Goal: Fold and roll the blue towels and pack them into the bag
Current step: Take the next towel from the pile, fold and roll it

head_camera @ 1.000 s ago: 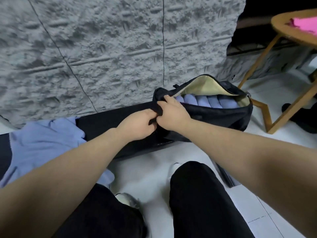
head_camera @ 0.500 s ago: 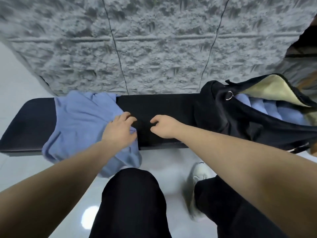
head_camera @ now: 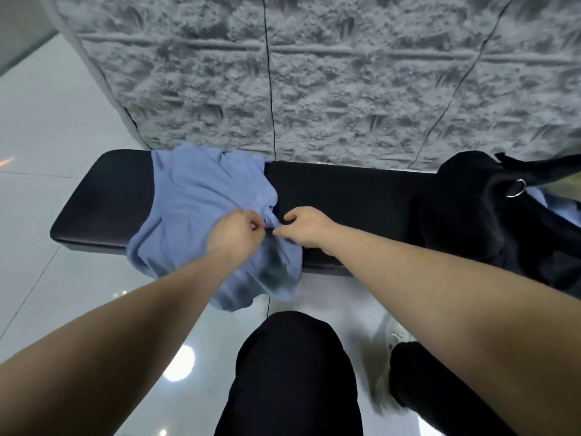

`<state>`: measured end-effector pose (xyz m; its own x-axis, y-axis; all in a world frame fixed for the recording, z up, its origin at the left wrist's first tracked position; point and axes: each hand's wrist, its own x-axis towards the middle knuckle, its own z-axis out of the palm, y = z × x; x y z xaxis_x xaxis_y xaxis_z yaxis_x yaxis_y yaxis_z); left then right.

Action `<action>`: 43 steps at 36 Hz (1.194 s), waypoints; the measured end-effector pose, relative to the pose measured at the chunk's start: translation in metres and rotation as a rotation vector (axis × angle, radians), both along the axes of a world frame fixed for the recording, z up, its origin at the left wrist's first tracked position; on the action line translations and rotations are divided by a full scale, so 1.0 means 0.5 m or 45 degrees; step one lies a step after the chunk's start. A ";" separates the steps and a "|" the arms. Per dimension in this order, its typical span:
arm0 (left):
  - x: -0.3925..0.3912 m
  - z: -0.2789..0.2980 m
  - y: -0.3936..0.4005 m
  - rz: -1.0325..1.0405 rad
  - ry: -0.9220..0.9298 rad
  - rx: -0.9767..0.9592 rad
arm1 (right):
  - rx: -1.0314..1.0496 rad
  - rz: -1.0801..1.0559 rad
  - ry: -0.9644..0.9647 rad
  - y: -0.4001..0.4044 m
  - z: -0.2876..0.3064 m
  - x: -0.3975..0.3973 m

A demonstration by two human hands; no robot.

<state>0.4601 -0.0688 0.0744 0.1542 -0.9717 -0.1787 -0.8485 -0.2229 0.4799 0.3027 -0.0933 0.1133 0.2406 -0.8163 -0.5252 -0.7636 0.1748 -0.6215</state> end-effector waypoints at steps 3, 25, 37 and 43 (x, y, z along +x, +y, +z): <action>0.000 0.004 0.006 -0.038 0.057 -0.013 | 0.010 -0.056 -0.094 0.002 -0.005 0.020; -0.051 0.029 0.044 0.189 0.120 -0.121 | 0.044 -0.926 -0.723 0.006 0.045 -0.129; -0.114 0.045 0.014 0.670 0.406 0.038 | -0.018 -1.219 -0.743 -0.001 0.043 -0.219; -0.153 0.041 -0.005 0.767 0.884 -0.007 | 0.115 -1.340 -0.791 0.018 0.031 -0.261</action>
<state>0.3836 -0.0712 0.0951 0.4944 -0.7633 -0.4159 -0.1108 -0.5299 0.8408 0.1723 -0.0845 0.1289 -0.2850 -0.7303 -0.6209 0.1984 0.5888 -0.7836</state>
